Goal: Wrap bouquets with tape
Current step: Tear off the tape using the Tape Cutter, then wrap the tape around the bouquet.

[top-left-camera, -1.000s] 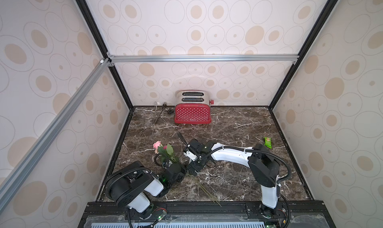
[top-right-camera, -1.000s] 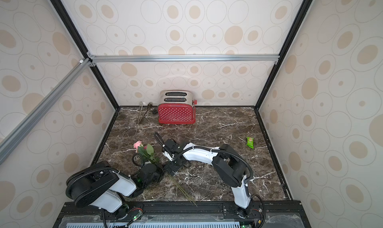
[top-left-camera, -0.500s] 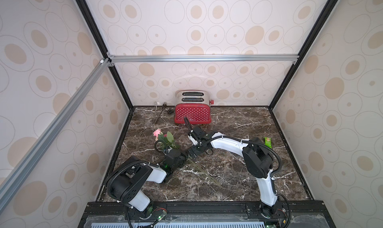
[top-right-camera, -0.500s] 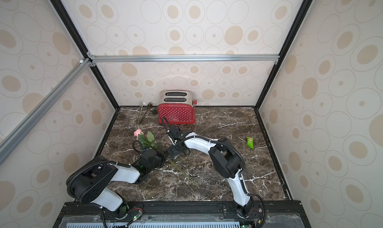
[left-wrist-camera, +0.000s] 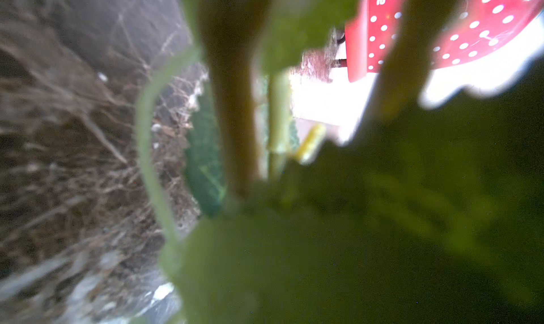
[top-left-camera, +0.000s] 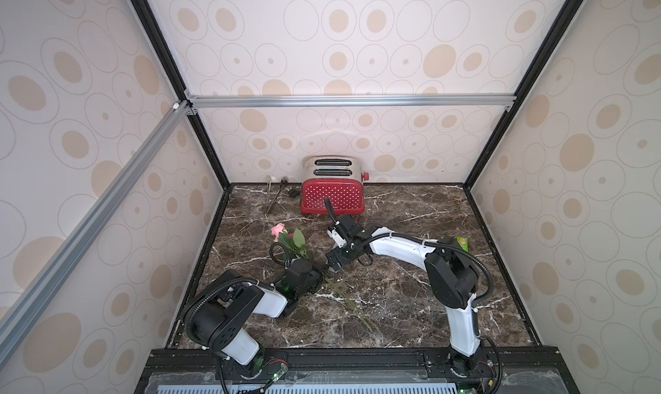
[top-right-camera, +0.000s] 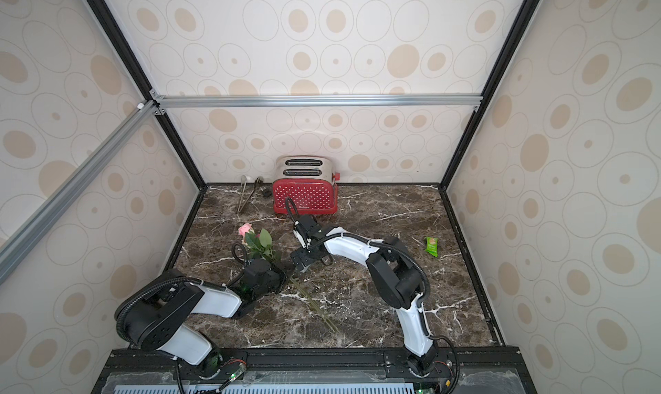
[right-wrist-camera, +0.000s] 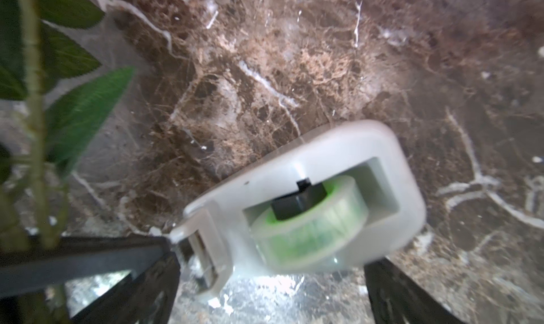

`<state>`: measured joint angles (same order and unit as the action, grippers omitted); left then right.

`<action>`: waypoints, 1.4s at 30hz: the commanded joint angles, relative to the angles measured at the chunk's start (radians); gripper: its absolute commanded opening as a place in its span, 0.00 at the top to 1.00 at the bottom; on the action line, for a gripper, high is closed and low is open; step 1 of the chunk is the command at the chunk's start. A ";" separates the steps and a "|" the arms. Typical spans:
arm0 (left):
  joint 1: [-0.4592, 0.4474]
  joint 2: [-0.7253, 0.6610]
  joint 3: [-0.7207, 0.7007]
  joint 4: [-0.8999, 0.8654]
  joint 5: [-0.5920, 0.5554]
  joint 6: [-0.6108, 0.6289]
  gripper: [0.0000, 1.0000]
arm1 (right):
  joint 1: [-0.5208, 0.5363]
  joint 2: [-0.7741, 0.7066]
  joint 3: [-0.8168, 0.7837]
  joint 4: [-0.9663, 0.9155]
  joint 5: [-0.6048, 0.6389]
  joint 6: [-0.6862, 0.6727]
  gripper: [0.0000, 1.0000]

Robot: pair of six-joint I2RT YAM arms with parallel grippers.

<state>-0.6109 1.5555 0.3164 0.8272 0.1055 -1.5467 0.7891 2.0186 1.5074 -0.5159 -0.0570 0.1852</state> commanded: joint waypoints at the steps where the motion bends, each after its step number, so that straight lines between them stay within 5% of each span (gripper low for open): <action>1: 0.001 -0.066 0.032 -0.063 -0.004 0.060 1.00 | -0.012 -0.098 -0.026 0.019 -0.033 0.024 0.00; 7: 0.031 -0.136 0.107 -0.197 0.019 0.161 1.00 | -0.033 -0.239 -0.109 0.055 -0.085 0.065 0.00; 10: 0.041 -0.166 0.124 -0.205 0.042 0.201 1.00 | -0.033 -0.331 -0.195 0.109 -0.177 0.066 0.11; 14: 0.063 -0.185 0.183 -0.234 0.112 0.263 1.00 | -0.030 -0.436 -0.291 0.190 -0.320 0.076 0.28; 18: 0.063 -0.206 0.235 -0.288 0.128 0.298 1.00 | -0.027 -0.448 -0.322 0.238 -0.465 0.100 0.66; 21: 0.063 -0.216 0.252 -0.301 0.133 0.301 1.00 | -0.019 -0.419 -0.314 0.252 -0.509 0.132 0.82; 26: 0.063 -0.224 0.256 -0.307 0.134 0.298 1.00 | -0.001 -0.389 -0.303 0.269 -0.509 0.149 0.68; 42: 0.063 -0.244 0.228 -0.259 0.151 0.268 1.00 | 0.014 -0.351 -0.294 0.239 -0.419 0.120 0.61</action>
<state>-0.5549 1.3342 0.5426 0.5198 0.2451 -1.2747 0.7925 1.6539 1.2034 -0.2691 -0.5102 0.3214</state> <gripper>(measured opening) 0.057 0.386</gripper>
